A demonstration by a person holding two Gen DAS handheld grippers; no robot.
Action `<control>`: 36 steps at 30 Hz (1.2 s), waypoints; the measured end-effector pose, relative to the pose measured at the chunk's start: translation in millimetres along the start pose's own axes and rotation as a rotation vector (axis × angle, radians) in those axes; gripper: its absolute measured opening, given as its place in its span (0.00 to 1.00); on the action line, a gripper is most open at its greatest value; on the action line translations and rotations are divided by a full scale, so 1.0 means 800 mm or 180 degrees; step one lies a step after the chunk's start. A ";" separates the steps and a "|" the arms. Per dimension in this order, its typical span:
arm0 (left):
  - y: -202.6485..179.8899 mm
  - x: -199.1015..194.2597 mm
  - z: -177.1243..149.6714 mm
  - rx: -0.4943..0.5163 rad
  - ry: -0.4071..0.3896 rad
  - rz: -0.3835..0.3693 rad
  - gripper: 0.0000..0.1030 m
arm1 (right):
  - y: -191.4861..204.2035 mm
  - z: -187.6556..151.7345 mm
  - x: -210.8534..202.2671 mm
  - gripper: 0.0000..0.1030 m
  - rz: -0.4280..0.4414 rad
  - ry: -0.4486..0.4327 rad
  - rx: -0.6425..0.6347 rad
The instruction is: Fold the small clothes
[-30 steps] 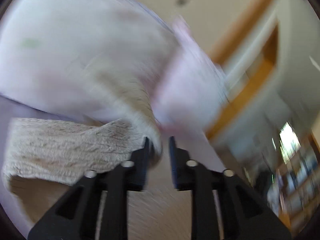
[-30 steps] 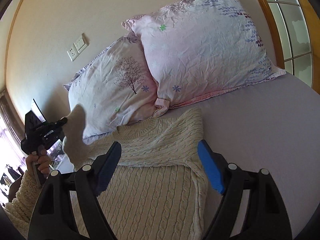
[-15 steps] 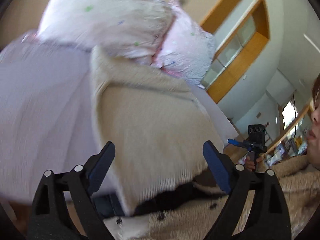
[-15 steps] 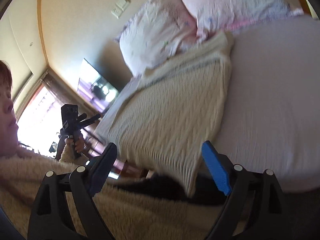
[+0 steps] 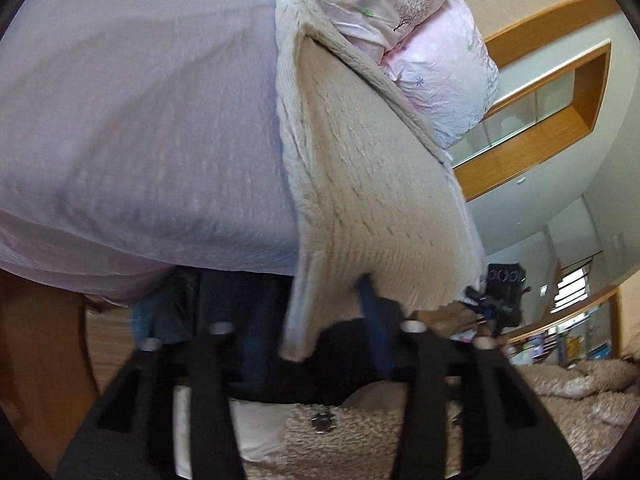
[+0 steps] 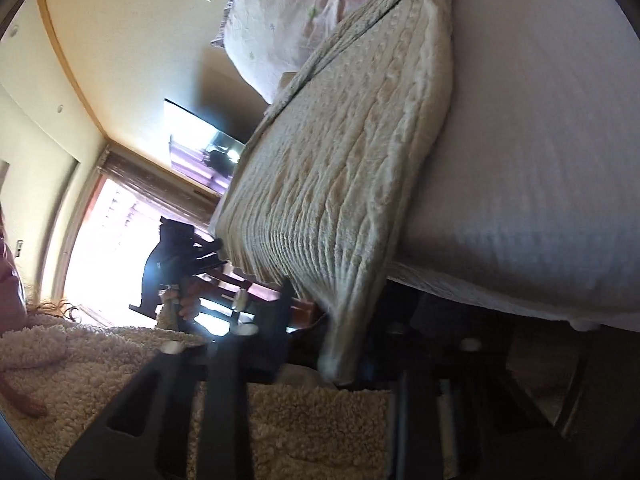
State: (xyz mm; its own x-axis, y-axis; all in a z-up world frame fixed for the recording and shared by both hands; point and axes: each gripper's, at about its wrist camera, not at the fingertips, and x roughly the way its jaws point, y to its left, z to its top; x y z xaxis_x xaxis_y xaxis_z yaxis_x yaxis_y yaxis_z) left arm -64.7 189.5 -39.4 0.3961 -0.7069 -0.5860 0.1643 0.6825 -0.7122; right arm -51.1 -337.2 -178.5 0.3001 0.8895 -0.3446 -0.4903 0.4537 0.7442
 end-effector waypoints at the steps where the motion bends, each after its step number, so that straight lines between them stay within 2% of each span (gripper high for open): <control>1: -0.002 0.007 0.003 -0.0052 0.0032 -0.0065 0.06 | 0.005 0.000 -0.001 0.10 0.0060 -0.0016 -0.0039; 3: -0.008 0.005 -0.001 -0.0097 0.0034 -0.0144 0.06 | 0.022 0.004 -0.006 0.09 0.0171 -0.0065 -0.0150; 5: -0.026 -0.005 0.004 -0.0097 -0.0044 -0.0331 0.06 | 0.048 0.019 -0.022 0.09 0.0295 -0.0201 -0.0331; 7: -0.050 -0.016 0.019 0.0026 -0.0171 -0.0438 0.06 | 0.081 0.053 -0.038 0.09 0.0335 -0.0382 -0.0585; 9: -0.085 -0.031 0.051 0.0298 -0.0386 -0.0477 0.06 | 0.109 0.090 -0.050 0.09 0.0312 -0.0552 -0.0834; 11: -0.115 -0.034 0.098 0.0489 -0.0584 -0.0502 0.06 | 0.133 0.143 -0.052 0.09 0.0160 -0.0740 -0.1057; 13: -0.129 -0.027 0.151 0.0527 -0.0789 -0.0454 0.06 | 0.142 0.207 -0.044 0.09 -0.0012 -0.0952 -0.1089; 15: -0.126 -0.008 0.218 0.0344 -0.0989 -0.0381 0.06 | 0.134 0.264 -0.035 0.09 -0.0175 -0.1147 -0.0971; 17: -0.111 0.021 0.281 0.0031 -0.1121 -0.0307 0.06 | 0.109 0.318 -0.025 0.09 -0.0420 -0.1325 -0.0754; 20: -0.080 0.072 0.353 -0.0302 -0.1213 0.0022 0.07 | 0.047 0.397 -0.001 0.10 -0.1010 -0.1549 -0.0101; 21: -0.071 0.088 0.369 -0.0323 -0.1182 0.0173 0.11 | 0.030 0.406 0.006 0.17 -0.1127 -0.1540 0.0071; 22: -0.061 0.105 0.384 -0.0378 -0.1125 0.0331 0.18 | 0.010 0.415 0.012 0.37 -0.1323 -0.1535 0.0298; 23: -0.056 0.109 0.392 -0.0458 -0.1089 0.0351 0.24 | -0.003 0.416 0.013 0.50 -0.1453 -0.1477 0.0511; 24: -0.052 0.112 0.393 -0.0539 -0.1065 0.0304 0.43 | -0.004 0.413 0.009 0.70 -0.1455 -0.1599 0.0479; 25: -0.050 0.110 0.392 -0.0575 -0.1061 0.0242 0.65 | -0.001 0.405 0.002 0.84 -0.1401 -0.1752 0.0367; 27: -0.052 0.090 0.382 -0.0456 -0.1185 0.0288 0.78 | 0.008 0.389 -0.014 0.97 -0.1309 -0.2013 0.0133; 29: -0.055 0.081 0.376 -0.0277 -0.1132 0.0445 0.78 | 0.011 0.385 -0.020 0.97 -0.1195 -0.2044 0.0059; 31: -0.045 0.087 0.375 -0.0239 -0.0918 0.0617 0.76 | 0.009 0.386 -0.021 0.97 -0.1141 -0.1988 0.0052; 34: -0.011 0.104 0.366 -0.0353 -0.0573 0.0617 0.71 | 0.004 0.388 -0.015 0.97 -0.1128 -0.1867 0.0123; 36: 0.003 0.113 0.356 -0.0413 -0.0431 0.0567 0.68 | 0.002 0.391 -0.005 0.97 -0.1129 -0.1806 0.0164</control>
State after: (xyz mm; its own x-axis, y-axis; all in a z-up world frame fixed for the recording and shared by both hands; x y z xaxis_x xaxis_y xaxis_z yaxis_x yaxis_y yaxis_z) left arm 228.6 180.3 15.6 0.5271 -0.5403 -0.6559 -0.0329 0.7583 -0.6511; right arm 202.7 -357.0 3.4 0.8264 0.5141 -0.2296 -0.2471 0.6976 0.6725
